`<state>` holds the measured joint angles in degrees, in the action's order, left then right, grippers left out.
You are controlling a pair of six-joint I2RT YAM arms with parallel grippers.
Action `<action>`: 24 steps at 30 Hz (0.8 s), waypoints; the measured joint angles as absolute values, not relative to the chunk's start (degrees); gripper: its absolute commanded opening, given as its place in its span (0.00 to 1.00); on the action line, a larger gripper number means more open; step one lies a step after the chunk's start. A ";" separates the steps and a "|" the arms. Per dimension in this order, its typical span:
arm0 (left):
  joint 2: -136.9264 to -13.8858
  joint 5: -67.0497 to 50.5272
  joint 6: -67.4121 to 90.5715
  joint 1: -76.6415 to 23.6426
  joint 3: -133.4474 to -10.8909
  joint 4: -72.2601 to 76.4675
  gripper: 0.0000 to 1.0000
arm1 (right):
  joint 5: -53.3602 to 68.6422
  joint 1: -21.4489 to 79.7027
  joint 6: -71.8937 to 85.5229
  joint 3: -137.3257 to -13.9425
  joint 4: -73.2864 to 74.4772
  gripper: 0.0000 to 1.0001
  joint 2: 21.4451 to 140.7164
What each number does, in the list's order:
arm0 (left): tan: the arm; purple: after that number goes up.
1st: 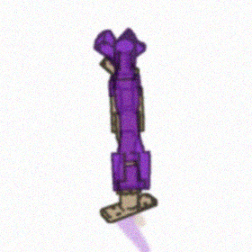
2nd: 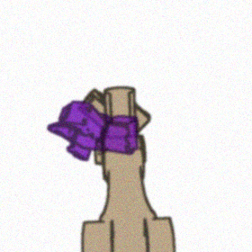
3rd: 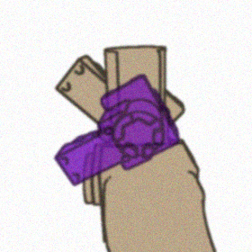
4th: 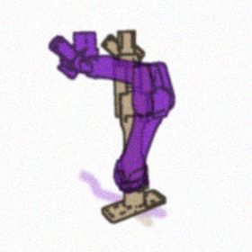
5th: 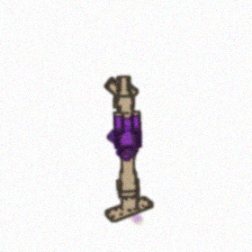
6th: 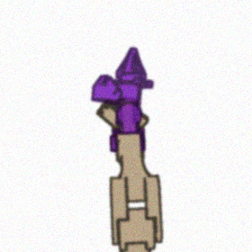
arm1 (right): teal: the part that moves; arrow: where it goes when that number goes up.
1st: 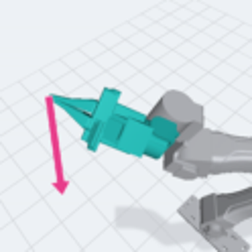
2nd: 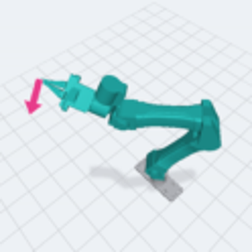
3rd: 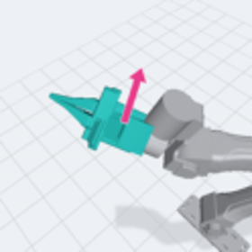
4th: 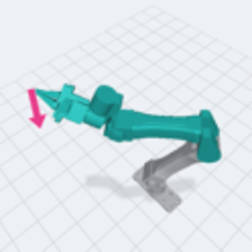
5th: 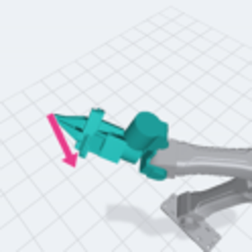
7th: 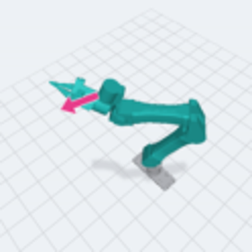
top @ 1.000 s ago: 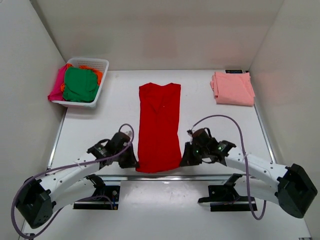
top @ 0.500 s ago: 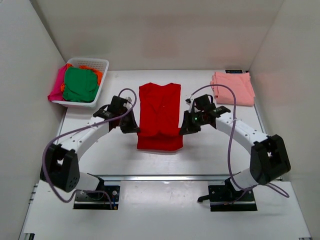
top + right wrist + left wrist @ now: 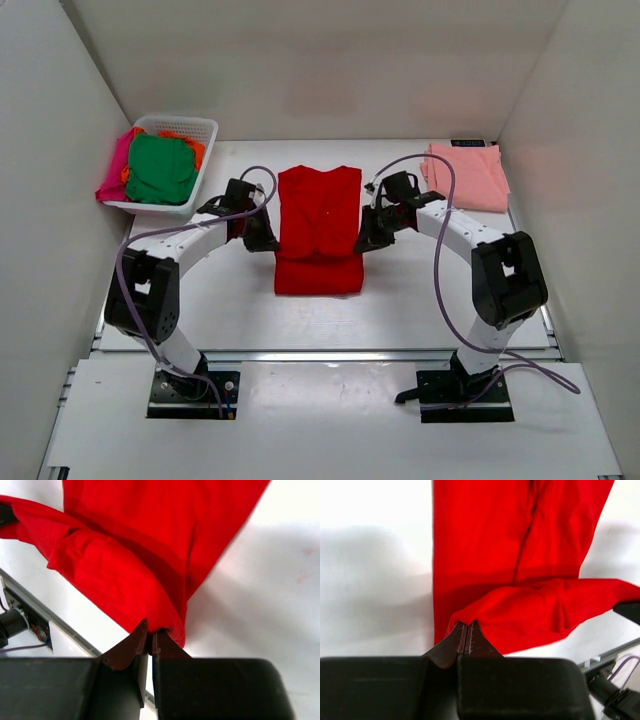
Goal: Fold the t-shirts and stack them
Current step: Fold the folded rectangular tshirt in 1/3 of the way
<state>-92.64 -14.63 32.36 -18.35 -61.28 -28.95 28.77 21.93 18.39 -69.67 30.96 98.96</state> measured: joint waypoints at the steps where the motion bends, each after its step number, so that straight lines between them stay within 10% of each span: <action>1: -93.69 -14.76 32.36 -18.15 -62.02 -28.36 0.00 | 28.82 21.56 18.20 -70.28 30.94 0.00 99.66; 4: -96.97 -15.03 32.36 -17.47 -64.40 -26.81 0.02 | 29.02 20.47 17.78 -71.57 30.76 0.00 101.19; 9: -102.63 -15.51 32.01 -16.03 -69.32 -24.25 0.65 | 29.36 18.85 17.76 -73.30 28.12 0.39 103.98; 15: -104.09 -15.86 35.48 -11.97 -69.43 -19.42 0.76 | 27.31 15.64 18.63 -74.02 21.85 0.64 105.10; 24: -80.97 -14.13 38.04 -14.85 -48.16 -13.98 0.78 | 24.80 14.83 23.20 -55.24 12.58 0.56 86.91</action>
<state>-80.97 -14.13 38.04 -14.85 -48.16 -13.98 24.80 14.83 23.20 -55.24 12.58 86.91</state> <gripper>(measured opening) 0.777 0.573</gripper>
